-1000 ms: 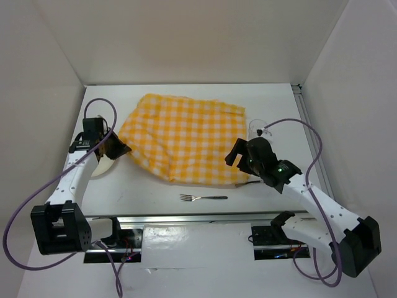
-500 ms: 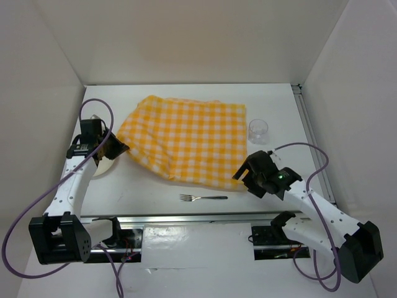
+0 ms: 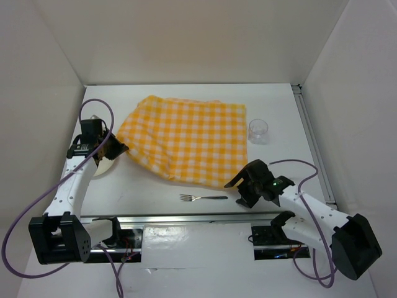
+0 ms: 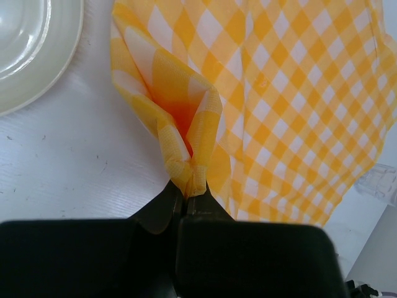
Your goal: Set the dinner table for one person
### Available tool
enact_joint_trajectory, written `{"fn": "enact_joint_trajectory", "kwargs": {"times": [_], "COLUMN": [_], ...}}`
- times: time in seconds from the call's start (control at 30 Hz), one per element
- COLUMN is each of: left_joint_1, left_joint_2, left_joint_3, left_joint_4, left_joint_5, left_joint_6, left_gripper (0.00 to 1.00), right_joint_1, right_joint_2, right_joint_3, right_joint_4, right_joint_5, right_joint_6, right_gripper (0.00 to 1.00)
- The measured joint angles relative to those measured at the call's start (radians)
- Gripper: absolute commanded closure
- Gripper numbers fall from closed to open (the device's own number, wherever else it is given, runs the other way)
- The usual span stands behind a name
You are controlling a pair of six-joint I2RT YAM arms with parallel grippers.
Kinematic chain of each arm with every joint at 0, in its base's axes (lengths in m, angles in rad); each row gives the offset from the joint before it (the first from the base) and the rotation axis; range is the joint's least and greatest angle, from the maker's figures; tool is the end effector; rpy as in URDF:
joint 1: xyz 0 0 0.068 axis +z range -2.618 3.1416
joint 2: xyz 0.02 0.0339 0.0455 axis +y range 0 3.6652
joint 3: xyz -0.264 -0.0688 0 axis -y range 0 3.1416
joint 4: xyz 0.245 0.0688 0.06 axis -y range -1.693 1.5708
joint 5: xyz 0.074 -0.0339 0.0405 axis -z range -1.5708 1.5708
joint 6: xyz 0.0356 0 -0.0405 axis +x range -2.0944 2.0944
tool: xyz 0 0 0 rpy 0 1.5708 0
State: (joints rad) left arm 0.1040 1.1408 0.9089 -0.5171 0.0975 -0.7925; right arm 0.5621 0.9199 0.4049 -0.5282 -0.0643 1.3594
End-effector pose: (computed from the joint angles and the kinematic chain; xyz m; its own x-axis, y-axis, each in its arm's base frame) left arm 0.2414 0.0217 0.2810 -0.4524 -0.7598 -0.4670 -0.5050 0.6498 -0.5681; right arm 0.1324 0.0861 0.1604 -0.7002 0.7121 -0.0514 0.5975 0.6238 0.5039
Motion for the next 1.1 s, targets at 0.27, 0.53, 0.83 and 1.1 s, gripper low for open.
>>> {"fn": "enact_joint_trajectory", "kwargs": {"times": [0.27,0.53,0.83,1.1], "left_joint_1": [0.000,0.000,0.000,0.000], "left_joint_2": [0.001,0.005,0.020,0.026], "left_joint_3": [0.000,0.000,0.000,0.000], "left_joint_4": [0.001,0.000,0.001,0.006], "left_joint_5": [-0.001,0.000,-0.003,-0.006], "left_joint_6": [0.000,0.001,0.003,0.002], "left_gripper": [1.00,1.00,1.00,1.00], "right_joint_1": [0.000,0.000,0.000,0.000], "right_joint_2": [0.136,0.239,0.323,0.213], "right_joint_3": [-0.001,0.001,0.244,0.095], "right_joint_4": [0.225,0.394,0.256,0.251], "right_joint_5": [-0.011,0.037,0.152,0.125], "right_joint_6": [0.051,0.091,0.025,0.036], "right_gripper": [0.18,0.19,0.30,0.25]}}
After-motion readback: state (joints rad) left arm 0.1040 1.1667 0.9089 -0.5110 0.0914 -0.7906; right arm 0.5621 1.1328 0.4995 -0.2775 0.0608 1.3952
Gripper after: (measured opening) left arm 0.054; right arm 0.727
